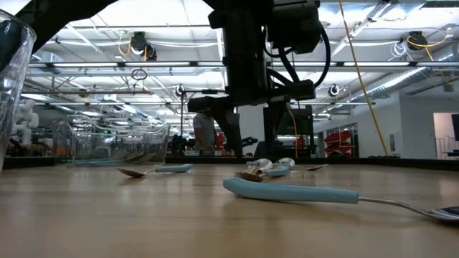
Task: Sort silverware by color (type)
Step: Put the yellow spoon into the bottom left transparent bin
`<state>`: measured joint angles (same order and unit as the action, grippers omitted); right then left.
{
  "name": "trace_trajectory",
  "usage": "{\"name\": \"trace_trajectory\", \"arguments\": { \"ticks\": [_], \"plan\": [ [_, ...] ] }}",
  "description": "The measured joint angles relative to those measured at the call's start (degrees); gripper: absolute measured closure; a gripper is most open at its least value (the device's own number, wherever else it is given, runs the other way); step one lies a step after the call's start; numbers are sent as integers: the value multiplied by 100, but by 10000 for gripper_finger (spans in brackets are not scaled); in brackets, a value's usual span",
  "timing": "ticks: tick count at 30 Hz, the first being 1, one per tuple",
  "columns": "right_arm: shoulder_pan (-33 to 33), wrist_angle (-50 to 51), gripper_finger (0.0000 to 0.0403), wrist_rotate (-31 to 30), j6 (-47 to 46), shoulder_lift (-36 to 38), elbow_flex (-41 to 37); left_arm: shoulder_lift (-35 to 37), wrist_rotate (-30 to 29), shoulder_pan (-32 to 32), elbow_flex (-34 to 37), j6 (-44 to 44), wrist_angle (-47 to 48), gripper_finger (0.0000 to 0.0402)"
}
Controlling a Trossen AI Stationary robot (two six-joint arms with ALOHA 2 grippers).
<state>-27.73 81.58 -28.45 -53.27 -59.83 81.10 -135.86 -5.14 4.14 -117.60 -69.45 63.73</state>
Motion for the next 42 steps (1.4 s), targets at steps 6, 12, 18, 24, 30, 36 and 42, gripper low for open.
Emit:
{"name": "trace_trajectory", "arguments": {
  "ticks": [6, 12, 18, 24, 30, 36, 42],
  "plan": [
    [0, 11, 337, -20, 155, 2, 0, -190, 30, 40, 0, -46, 13, 188],
    [0, 18, 337, -41, 360, 0, 0, -305, 266, 40, -15, -178, -20, 188],
    [0, 57, 337, -39, 455, 2, 0, -345, 381, 27, -17, -168, -38, 188],
    [0, 57, 337, -37, 716, 2, 0, -353, 396, 0, -15, -146, -23, 214],
    [0, 57, 337, -30, 949, 2, 0, -360, 262, 9, -13, 153, -42, 272],
    [0, 57, 337, -7, 1114, 2, 0, -364, 242, 7, -11, 148, -58, 302],
    [0, 55, 337, 53, 1312, 2, 0, -369, 149, 11, -9, -59, -59, 309]
  ]
}}
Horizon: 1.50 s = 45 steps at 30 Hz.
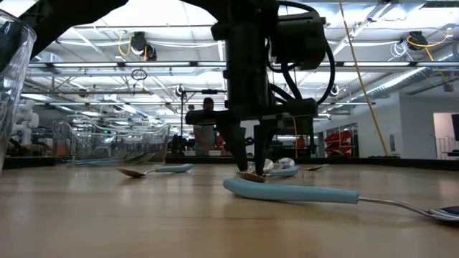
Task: Sort silverware by color (type)
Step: Put the yellow spoon into the bottom left transparent bin
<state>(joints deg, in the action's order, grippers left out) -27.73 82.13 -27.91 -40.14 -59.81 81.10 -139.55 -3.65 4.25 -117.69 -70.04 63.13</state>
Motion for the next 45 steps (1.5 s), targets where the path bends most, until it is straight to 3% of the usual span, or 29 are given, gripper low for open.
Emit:
{"name": "trace_trajectory", "arguments": {
  "ticks": [12, 17, 29, 35, 45],
  "plan": [
    [-2, -48, 337, 818, 390, 2, 0, -2, -416, 122, 7, -725, 2, 310],
    [-13, -53, 337, 1172, 380, 2, 0, -4, -528, 196, 7, -852, 12, 342],
    [-13, -268, 337, 1168, 498, 2, 0, -5, -600, 329, -12, -799, 40, 358],
    [-13, -576, 337, 1119, 477, 2, 0, -55, -607, 425, -428, -288, 372, 359],
    [-11, -724, 337, 380, -11, 2, 0, -33, -541, 409, -1262, 643, 1206, 382]
  ]
}}
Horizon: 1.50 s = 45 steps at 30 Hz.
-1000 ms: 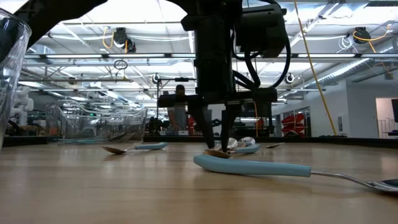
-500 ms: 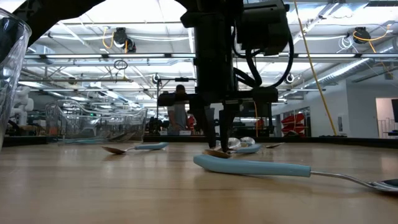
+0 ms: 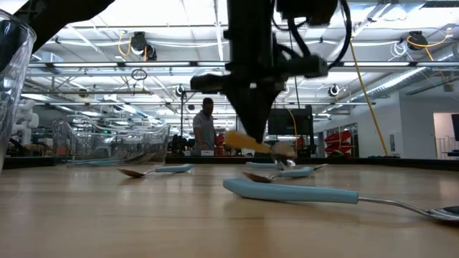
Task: Sort silverware by color (type)
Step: Put the yellow spoon into the bottom left transparent bin
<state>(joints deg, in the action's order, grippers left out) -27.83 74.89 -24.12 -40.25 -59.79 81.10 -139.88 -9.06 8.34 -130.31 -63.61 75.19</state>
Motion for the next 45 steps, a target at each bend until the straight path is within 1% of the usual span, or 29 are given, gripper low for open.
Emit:
{"name": "trace_trajectory", "arguments": {
  "ticks": [4, 8, 13, 16, 18, 21, 23, 26, 29, 32, 37, 40, 45],
  "plan": [
    [0, 7, 337, -214, -429, 0, 0, 21, 0, -7, -158, 596, 79, 399],
    [0, 6, 337, -450, -944, -2, 0, 22, 12, -19, -207, 1132, 111, 401],
    [0, -5, 337, -477, -1593, -14, 0, 20, 115, -44, -207, 1620, 118, 402],
    [0, -6, 337, -472, -1984, -67, 0, 22, 150, -62, -207, 1772, 121, 402],
    [0, -6, 337, -456, -2236, -125, 0, 22, 177, -97, -207, 1762, 126, 401],
    [0, -7, 337, -445, -2596, -253, 0, 22, 251, -189, -207, 1382, 159, 393],
    [0, -10, 337, -435, -2789, -362, 0, 22, 468, -245, -207, 1359, 119, 378],
    [0, -25, 337, -403, -3007, -541, 0, -24, 507, -297, -205, 1403, 99, 347],
    [0, -146, 337, -103, -3100, -700, -2, -107, 520, -335, -186, 1353, 346, 319],
    [-1, -326, 337, 248, -3102, -817, -1, -176, 518, -361, -187, 1201, 413, 303],
    [-2, -588, 337, 637, -3185, -904, -2, -417, 605, -358, -189, 1246, 265, 294],
    [-2, -737, 337, 647, -3308, -911, -2, -558, 581, -350, -189, 1248, 260, 293],
    [-2, -883, 337, 658, -3387, -905, -2, -666, 352, -343, -198, 1279, 256, 293]
  ]
}}
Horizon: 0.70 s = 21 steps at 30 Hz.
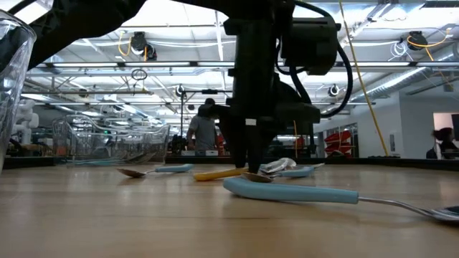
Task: Sort silverware by color (type)
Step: Put the yellow spoon into the bottom left transparent bin
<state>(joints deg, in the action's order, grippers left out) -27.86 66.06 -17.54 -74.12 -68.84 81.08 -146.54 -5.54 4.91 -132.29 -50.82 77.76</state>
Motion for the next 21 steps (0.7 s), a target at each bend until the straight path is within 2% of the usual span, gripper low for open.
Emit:
{"name": "trace_trajectory", "arguments": {
  "ticks": [7, 13, 21],
  "plan": [
    [0, 3, 337, 127, 81, 0, 0, -2, -196, 3, 7, -17, -93, 293],
    [7, 13, 337, 124, 191, 0, 0, -33, -103, -67, 7, 527, -332, 293],
    [7, 13, 337, 122, 235, 0, 0, -42, -214, -67, 7, 563, -420, 302]
  ]
}}
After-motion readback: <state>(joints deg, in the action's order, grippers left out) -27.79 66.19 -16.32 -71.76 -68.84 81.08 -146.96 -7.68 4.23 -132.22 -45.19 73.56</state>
